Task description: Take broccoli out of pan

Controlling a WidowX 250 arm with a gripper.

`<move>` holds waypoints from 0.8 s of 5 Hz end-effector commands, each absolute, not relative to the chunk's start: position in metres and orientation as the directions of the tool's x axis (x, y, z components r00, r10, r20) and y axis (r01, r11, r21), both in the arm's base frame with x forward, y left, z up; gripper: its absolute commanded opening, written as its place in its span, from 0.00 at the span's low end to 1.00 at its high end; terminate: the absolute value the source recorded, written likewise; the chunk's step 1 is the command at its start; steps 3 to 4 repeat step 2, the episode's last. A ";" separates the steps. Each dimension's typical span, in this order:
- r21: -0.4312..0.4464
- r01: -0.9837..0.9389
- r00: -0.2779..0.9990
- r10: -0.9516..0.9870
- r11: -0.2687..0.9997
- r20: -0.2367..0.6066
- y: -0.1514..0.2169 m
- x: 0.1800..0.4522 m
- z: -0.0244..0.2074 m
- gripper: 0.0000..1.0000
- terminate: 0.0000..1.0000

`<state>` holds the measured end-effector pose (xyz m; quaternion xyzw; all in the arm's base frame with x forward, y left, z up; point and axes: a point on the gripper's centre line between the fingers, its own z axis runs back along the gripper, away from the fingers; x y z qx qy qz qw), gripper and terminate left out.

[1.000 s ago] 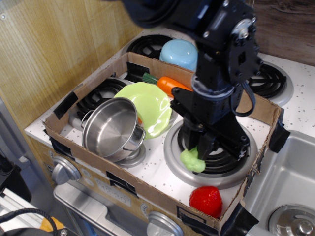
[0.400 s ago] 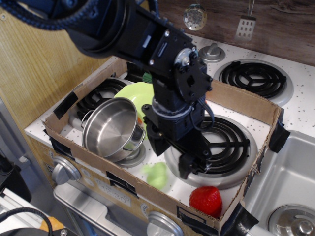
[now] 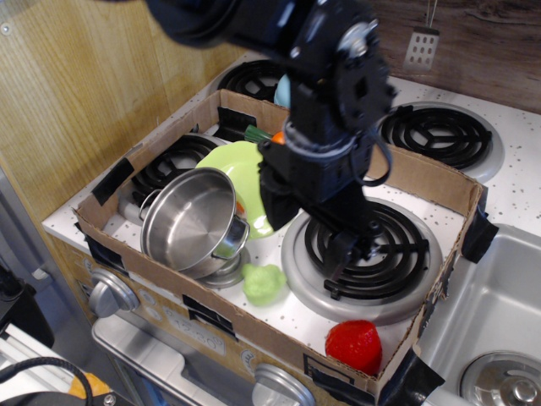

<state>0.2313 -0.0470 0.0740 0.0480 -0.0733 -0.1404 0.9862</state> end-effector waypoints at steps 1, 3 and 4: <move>0.116 0.267 0.943 -0.284 0.957 0.171 -0.050 0.243 0.089 1.00 0.00; 0.116 0.267 0.943 -0.284 0.957 0.171 -0.050 0.243 0.089 1.00 1.00; 0.116 0.267 0.943 -0.284 0.957 0.171 -0.050 0.243 0.089 1.00 1.00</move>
